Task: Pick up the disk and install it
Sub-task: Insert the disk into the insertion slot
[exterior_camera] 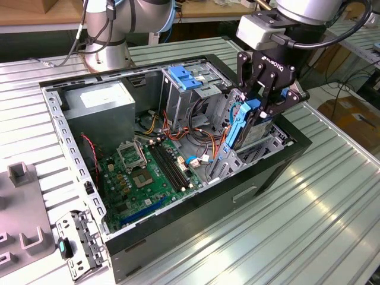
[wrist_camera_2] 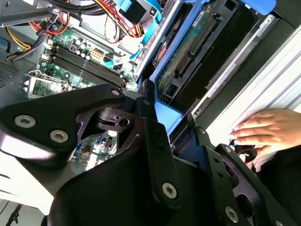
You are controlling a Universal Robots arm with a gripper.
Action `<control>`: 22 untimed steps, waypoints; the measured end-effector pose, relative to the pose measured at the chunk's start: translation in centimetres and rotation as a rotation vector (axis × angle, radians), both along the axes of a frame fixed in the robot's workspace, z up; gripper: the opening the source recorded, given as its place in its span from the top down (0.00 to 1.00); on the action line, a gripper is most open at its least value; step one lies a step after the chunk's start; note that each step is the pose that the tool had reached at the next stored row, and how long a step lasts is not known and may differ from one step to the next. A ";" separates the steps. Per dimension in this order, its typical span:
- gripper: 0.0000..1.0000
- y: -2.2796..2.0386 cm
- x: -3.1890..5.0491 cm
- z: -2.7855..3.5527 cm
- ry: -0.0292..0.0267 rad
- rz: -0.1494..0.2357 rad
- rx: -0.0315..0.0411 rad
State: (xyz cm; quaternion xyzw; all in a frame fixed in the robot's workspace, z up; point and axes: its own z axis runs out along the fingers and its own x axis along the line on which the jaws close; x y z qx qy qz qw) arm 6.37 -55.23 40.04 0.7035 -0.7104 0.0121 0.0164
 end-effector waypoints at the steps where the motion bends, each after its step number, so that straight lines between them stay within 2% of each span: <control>1: 0.64 0.00 0.00 0.00 0.0000 0.000 0.0003; 9: 0.64 0.00 0.00 -0.12 -0.0001 0.000 0.0012; 22: 0.64 -0.27 0.00 -1.85 -0.0029 0.000 0.0024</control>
